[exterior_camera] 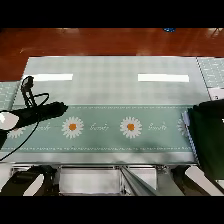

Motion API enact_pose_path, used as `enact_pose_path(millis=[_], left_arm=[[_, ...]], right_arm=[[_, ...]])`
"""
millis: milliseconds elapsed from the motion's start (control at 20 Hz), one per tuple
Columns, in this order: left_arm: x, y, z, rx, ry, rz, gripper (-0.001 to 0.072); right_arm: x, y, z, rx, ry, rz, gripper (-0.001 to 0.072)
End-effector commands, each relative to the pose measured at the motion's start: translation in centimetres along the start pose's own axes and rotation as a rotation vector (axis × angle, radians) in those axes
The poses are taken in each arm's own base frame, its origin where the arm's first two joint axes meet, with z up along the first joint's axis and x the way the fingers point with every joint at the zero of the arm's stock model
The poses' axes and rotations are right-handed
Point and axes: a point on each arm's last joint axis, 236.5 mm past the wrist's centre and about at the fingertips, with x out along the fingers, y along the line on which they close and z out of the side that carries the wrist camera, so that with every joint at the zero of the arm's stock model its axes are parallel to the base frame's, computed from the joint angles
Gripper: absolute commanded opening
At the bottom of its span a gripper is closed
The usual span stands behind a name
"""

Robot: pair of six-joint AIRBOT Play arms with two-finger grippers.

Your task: Fold the shirts.

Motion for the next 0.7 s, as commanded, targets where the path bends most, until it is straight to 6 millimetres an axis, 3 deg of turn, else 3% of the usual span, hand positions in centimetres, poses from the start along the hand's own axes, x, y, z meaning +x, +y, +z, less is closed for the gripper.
enact_pose_path(millis=[0, 100, 200, 250, 300, 350, 450, 500, 600, 650], left_arm=[[0.0, 0.0, 0.8, 0.0, -0.033, 0.001, 0.0025], [0.0, 0.1, 1.3, 0.0, -0.054, 0.002, 0.0025], [0.1, 0.2, 1.7, -0.002, -0.071, 0.005, 0.0025], [0.2, 0.3, 1.7, -0.003, -0.071, 0.008, 0.0025], [0.5, 0.4, 1.6, -0.007, -0.062, 0.012, 0.0025], [0.8, 0.6, 1.5, -0.012, -0.053, 0.016, 0.0025], [0.9, 0.9, 2.4, -0.016, -0.085, 0.023, 0.0025], [0.7, 0.9, 3.7, -0.012, -0.129, 0.026, 0.0025], [-0.7, 0.5, 8.2, 0.009, -0.23, 0.031, 0.0025], [-1.9, 0.0, 10.9, 0.018, -0.272, 0.028, 0.0025]], right_arm=[[1.2, -9.4, -9.4, 0.203, 0.199, -0.314, 0.0023], [1.8, -13.1, -13.8, 0.33, 0.275, -0.45, 0.0023], [3.2, -13.8, -16.8, 0.362, 0.355, -0.464, 0.0032], [3.9, -14.1, -18.1, 0.366, 0.401, -0.48, 0.0173], [4.5, -14.2, -18.8, 0.372, 0.434, -0.481, 0.0401], [5.1, -14.4, -18.8, 0.368, 0.442, -0.479, 0.0415], [5.7, -14.8, -17.2, 0.356, 0.399, -0.474, 0.0414], [6.0, -14.7, -15.3, 0.346, 0.347, -0.449, 0.0406], [6.4, -12.4, -9.4, 0.347, 0.193, -0.312, 0.0363], [6.3, -9.6, -5.2, 0.347, 0.091, -0.171, 0.0224]])
